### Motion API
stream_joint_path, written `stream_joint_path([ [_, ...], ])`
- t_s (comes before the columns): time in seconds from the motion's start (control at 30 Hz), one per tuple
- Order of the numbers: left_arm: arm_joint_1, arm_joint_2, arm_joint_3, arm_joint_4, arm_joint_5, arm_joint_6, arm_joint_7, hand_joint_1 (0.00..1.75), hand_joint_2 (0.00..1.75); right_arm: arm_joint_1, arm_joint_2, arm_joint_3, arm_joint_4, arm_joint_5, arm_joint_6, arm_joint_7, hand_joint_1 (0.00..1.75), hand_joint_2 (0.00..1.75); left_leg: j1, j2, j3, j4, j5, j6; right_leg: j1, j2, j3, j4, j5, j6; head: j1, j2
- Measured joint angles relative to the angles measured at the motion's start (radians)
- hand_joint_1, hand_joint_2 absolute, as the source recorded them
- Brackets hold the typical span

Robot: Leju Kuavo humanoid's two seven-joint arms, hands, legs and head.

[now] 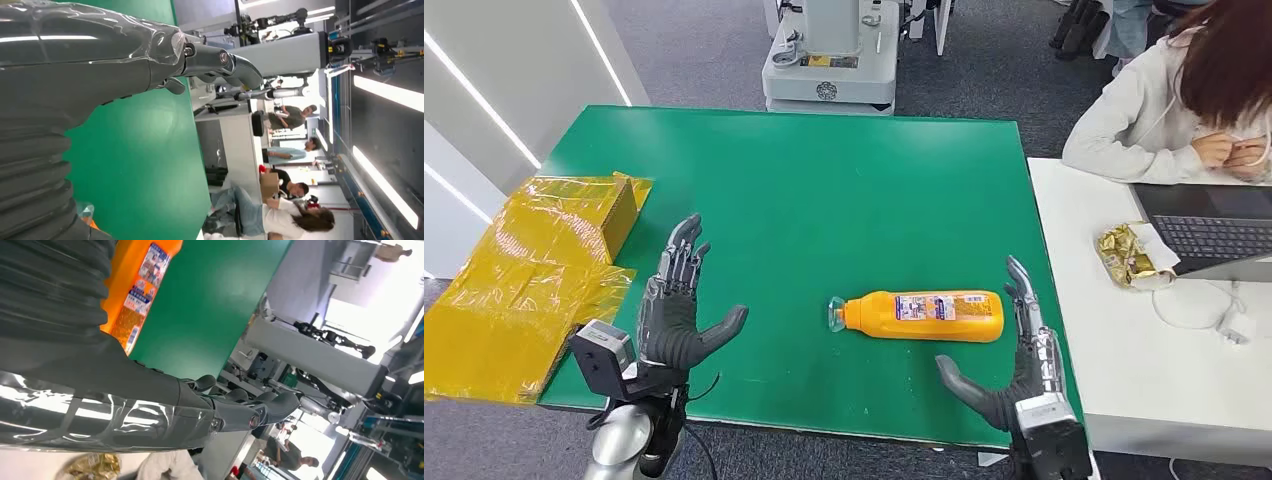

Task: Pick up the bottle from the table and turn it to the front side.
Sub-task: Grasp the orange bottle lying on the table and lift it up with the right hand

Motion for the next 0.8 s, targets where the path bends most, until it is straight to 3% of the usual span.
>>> stream_joint_path([
  [0.43, -0.015, 0.003, -0.021, 0.042, 0.019, -0.027, 0.000, 0.00, 1.75, -0.318, -0.197, 0.071, 0.268, -0.006, 0.079, 0.067, 0.00, 1.75, 0.000, 0.001, 0.000, 0.001, 0.001, 0.002, 0.000, 0.001, 0.000, 0.000, 0.003, 0.000, 0.000, 0.000],
  [0.8, -0.026, 0.013, -0.029, 0.074, 0.031, -0.053, 0.003, 0.00, 1.75, -0.520, -0.242, 0.196, 0.472, 0.053, 0.201, 0.179, 0.00, 1.75, 0.000, 0.000, 0.000, 0.001, 0.002, 0.001, 0.000, 0.000, 0.000, 0.000, 0.003, 0.000, 0.000, 0.000],
])
